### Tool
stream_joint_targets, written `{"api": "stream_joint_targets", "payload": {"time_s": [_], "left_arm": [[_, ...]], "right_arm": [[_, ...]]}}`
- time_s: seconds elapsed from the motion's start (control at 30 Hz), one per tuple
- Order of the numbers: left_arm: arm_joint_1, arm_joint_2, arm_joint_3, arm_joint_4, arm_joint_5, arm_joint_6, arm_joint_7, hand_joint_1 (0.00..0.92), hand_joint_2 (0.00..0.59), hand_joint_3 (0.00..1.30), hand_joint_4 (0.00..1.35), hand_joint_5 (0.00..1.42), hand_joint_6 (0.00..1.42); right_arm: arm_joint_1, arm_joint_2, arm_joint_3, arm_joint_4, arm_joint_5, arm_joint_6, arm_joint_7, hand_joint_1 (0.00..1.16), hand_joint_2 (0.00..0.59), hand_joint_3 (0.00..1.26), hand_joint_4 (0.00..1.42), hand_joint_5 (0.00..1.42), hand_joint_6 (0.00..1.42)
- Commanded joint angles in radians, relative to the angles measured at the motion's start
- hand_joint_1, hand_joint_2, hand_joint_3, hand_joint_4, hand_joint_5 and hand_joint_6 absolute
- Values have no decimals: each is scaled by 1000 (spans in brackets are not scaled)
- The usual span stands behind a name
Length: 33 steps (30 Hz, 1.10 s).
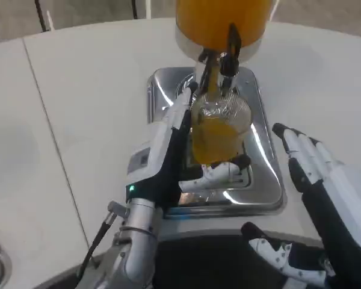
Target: Grasp the cup under the faucet to collect the drink, then remove the cup.
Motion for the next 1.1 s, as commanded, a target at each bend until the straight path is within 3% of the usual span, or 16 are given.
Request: {"api": "stream_joint_targets", "payload": {"time_s": [0.03, 0.57, 0.77, 0.87, 0.97, 1.1], "left_arm": [[-30, -9, -14, 46, 6, -8, 11, 389, 38, 0, 0, 75, 52], [-20, -52, -27, 53, 20, 26, 91, 282, 22, 0, 0, 158, 129], [-35, -76, -48, 77, 28, 71, 106, 265, 21, 0, 0, 163, 132], [-47, -91, -64, 86, 42, 109, 137, 249, 22, 0, 0, 197, 173], [-67, -142, -83, 105, 81, 225, 239, 246, 36, 4, 25, 305, 310], [-99, -191, -92, 170, 92, 302, 354, 278, 53, 210, 275, 638, 820]], "right_arm": [[-19, 10, 6, 2, -23, 13, 21, 701, 314, 0, 0, 0, 80], [-19, 24, 17, -2, -34, 48, 43, 697, 324, 0, 0, 0, 89], [-13, -6, 1, -16, -43, 41, 55, 698, 324, 0, 0, 0, 92], [-10, -1, -27, -34, -38, 58, 72, 694, 321, 0, 0, 0, 104], [-12, 9, -50, -50, -34, 71, 89, 691, 320, 0, 0, 0, 108], [-9, 13, -93, -59, -37, 64, 97, 681, 326, 0, 0, 0, 131]]}}
